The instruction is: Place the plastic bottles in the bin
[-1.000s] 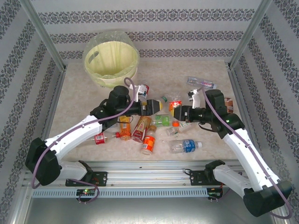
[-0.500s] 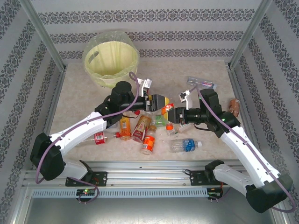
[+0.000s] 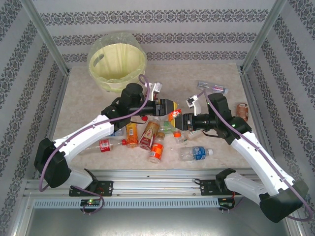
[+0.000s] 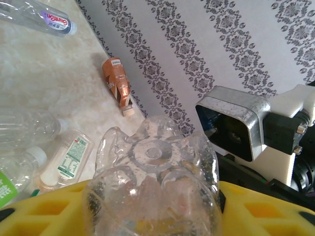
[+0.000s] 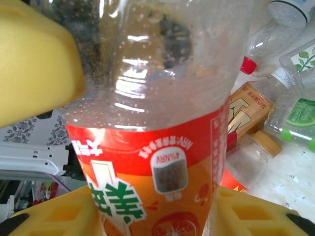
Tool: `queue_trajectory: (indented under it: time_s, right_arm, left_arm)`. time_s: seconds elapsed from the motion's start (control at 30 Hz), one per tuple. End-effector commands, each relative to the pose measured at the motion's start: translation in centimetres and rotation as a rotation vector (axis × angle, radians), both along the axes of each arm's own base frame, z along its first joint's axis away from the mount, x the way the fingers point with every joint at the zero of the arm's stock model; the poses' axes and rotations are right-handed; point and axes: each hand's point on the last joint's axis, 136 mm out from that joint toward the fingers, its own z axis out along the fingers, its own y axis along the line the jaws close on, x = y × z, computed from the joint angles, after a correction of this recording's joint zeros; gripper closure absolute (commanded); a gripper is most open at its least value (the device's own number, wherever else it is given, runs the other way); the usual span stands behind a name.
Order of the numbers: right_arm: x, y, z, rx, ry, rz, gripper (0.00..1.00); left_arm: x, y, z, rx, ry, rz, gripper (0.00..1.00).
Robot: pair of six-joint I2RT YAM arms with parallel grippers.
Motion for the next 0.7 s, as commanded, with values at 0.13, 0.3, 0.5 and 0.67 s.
queue_trajectory:
  time_s: [0.13,0.3,0.5,0.67]
  right_arm:
    - [0.3,0.1,1.1,-0.002,-0.055,-0.013,0.37]
    - [-0.3,-0.7,2.2,0.016,-0.091,-0.047,0.18]
    - [-1.4,-1.3,4.8,0.079,-0.144,-0.074,0.02]
    - [-1.8,-2.1,6.4,0.101,-0.197,-0.113,0.02]
  left_arm:
    - [-0.7,0.0,2.5,0.004,-0.062,-0.008,0.48]
    - [0.1,1.5,3.9,0.066,-0.095,0.05,0.48]
    - [2.3,4.4,6.7,0.173,-0.169,0.133,0.48]
    - [5.7,8.3,9.3,0.279,-0.234,0.276,0.51]
